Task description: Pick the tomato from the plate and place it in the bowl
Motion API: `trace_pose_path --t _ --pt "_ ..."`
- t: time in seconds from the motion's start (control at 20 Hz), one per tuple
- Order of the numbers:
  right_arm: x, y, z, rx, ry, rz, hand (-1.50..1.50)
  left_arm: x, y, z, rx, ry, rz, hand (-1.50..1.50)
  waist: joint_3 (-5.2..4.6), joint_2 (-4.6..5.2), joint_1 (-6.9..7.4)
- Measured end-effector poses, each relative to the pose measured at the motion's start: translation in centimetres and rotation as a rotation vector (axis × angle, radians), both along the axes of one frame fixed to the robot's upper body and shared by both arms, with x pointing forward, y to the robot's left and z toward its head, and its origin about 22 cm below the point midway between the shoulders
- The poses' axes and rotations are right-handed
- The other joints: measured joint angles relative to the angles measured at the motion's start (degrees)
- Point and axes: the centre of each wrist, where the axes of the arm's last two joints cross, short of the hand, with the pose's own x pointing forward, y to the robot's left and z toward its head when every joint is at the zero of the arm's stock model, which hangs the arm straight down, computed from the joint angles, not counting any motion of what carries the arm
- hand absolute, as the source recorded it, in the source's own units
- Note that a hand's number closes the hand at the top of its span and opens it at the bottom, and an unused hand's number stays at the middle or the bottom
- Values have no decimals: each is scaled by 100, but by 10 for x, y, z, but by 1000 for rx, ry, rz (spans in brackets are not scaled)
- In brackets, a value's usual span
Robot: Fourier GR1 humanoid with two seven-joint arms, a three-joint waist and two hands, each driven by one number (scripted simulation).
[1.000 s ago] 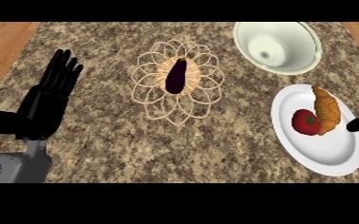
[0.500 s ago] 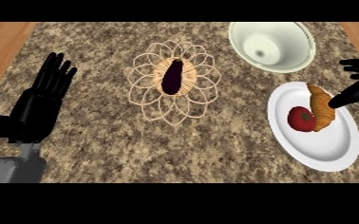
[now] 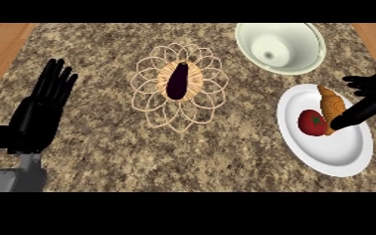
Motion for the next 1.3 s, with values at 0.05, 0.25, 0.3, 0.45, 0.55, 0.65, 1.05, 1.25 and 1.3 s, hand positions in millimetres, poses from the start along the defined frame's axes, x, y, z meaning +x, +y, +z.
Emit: trace_pose_path --t 0.05,0.25,0.3,0.45,0.55,0.65,1.05,1.25,1.3 --pt "-2 0 0 -13 -11 -1 -150 2 0 1 4 -1 1 0 1 2 -1" --pt "-13 12 -12 -54 -42 4 -150 4 1 4 6 0 3 0 2 2 -7" --pt "-16 13 -16 -64 -46 3 -150 3 4 3 9 -1 2 0 2 2 -3" --pt "-15 21 -27 -84 -57 2 -150 7 -3 0 2 0 -3 0 2 8 10" --pt "-15 23 -30 -93 -71 -3 -150 8 -2 -2 5 -2 -3 0 4 10 15" --pt "-18 22 -34 -96 -72 -6 -150 5 -3 4 2 -1 -4 0 3 8 20" --pt "-16 25 -60 -110 -29 -8 -150 -3 -7 3 3 -1 -10 0 -29 -10 25" --pt "-10 19 -68 -118 -6 -10 -150 7 -4 1 4 -10 -7 0 -50 -18 17" --pt "-9 16 -67 -114 -4 -13 -150 6 -5 3 4 -8 -6 0 -51 -19 20"
